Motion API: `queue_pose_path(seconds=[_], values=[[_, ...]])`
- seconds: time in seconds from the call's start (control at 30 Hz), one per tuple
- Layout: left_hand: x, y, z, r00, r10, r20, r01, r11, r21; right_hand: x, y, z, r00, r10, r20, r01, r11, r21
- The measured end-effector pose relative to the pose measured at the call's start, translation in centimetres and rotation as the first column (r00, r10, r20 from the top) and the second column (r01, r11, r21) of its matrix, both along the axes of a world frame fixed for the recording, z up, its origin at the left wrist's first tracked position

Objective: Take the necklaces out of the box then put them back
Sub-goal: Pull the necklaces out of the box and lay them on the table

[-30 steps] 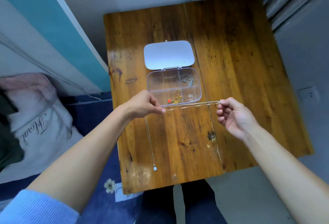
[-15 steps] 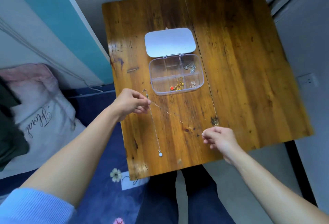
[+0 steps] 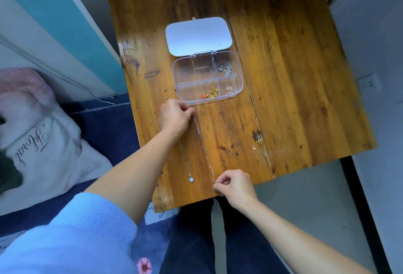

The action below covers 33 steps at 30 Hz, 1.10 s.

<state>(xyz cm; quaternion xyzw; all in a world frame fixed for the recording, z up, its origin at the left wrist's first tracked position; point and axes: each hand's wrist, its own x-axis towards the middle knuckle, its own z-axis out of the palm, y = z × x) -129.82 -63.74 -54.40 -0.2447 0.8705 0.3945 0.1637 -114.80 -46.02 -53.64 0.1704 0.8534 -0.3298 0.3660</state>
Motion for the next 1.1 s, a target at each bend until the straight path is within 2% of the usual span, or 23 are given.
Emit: queue_pose_path(seconds=[0.1,0.33,0.43,0.57,0.63,0.7,0.77,0.9,1.0,1.1], values=[[0.0,0.1,-0.2,0.999,0.035,-0.027,-0.037,0.997,-0.061,0.2,0.1,-0.5,0.999,0.004,-0.039,-0.004,1.0,0.006],[-0.1,0.4,0.0,0.994,0.104,-0.033,-0.105,0.994,-0.024,-1.7,1.4,-0.1,0.995,0.06,-0.084,-0.061,0.998,-0.002],[0.1,-0.6,0.4,0.991,0.113,-0.066,-0.112,0.993,0.027,-6.8,2.4,1.5,0.965,0.039,-0.26,-0.044,0.999,-0.012],[-0.1,-1.8,1.0,0.965,0.207,-0.16,-0.19,0.975,0.115,-16.7,2.3,3.7,0.874,-0.029,-0.486,0.016,0.999,-0.031],[-0.9,-2.0,1.2,0.946,0.279,-0.167,-0.251,0.953,0.169,-21.1,1.9,4.2,0.842,0.038,-0.538,-0.031,0.999,0.021],[-1.7,-1.8,1.3,0.945,0.284,-0.163,-0.254,0.949,0.185,-24.2,1.1,4.4,0.821,0.186,-0.54,-0.149,0.982,0.112],[-2.2,-1.6,1.1,0.95,0.276,-0.145,-0.249,0.952,0.178,-25.8,-0.1,4.1,0.788,0.37,-0.492,-0.321,0.929,0.184],[-2.4,-1.3,0.6,0.931,0.351,-0.105,-0.324,0.922,0.21,-26.1,-3.0,2.5,0.677,0.652,-0.34,-0.608,0.757,0.24],[-2.4,-1.3,0.4,0.923,0.37,-0.103,-0.34,0.913,0.228,-26.0,-4.4,1.4,0.554,0.786,-0.275,-0.716,0.618,0.325],[-2.3,-1.4,0.4,0.925,0.364,-0.108,-0.332,0.914,0.234,-26.3,-5.2,1.1,0.485,0.831,-0.273,-0.737,0.556,0.384]])
